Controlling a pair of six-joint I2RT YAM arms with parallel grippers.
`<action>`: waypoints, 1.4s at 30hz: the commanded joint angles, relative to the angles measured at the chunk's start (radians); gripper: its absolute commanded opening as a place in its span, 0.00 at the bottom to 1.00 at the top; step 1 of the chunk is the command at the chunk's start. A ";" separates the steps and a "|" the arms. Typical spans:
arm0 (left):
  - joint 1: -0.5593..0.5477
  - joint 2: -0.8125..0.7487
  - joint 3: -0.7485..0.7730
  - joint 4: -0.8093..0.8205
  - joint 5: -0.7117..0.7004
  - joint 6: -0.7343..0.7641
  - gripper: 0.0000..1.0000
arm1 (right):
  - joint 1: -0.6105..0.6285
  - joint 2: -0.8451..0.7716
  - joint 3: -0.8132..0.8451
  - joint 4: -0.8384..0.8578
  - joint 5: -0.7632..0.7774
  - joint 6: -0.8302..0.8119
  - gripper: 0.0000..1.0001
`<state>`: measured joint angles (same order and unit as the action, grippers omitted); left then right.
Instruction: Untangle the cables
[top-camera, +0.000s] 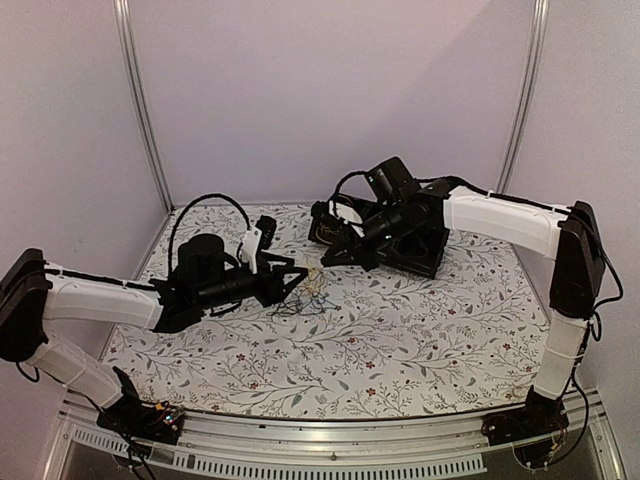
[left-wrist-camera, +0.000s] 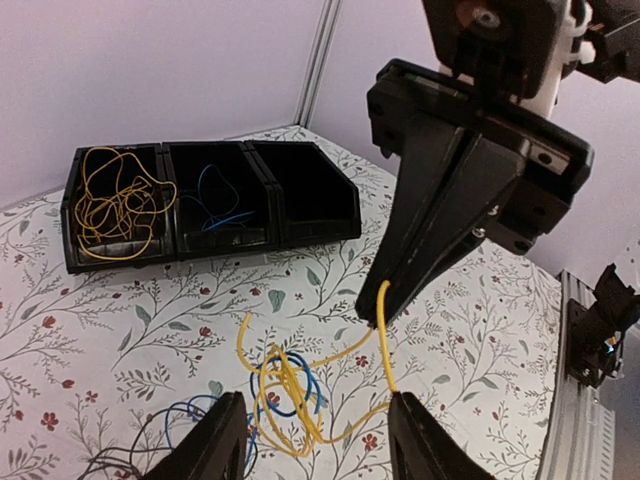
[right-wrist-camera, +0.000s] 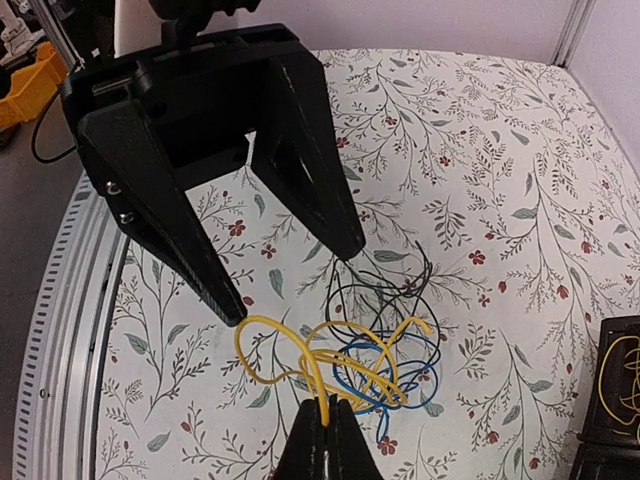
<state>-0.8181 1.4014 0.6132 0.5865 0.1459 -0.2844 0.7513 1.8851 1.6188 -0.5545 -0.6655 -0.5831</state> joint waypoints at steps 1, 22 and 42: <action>-0.006 0.074 0.040 0.039 -0.092 -0.017 0.50 | -0.001 0.005 0.034 -0.026 -0.077 0.045 0.00; 0.010 0.682 0.297 0.253 -0.009 -0.092 0.32 | -0.135 -0.073 0.475 -0.102 -0.416 0.176 0.00; 0.092 0.723 0.235 0.133 -0.022 -0.158 0.04 | -0.651 -0.090 0.785 0.218 -0.551 0.523 0.00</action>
<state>-0.7517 2.1380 0.8825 0.8078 0.1345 -0.4400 0.2409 1.8214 2.3650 -0.4702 -1.1824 -0.1879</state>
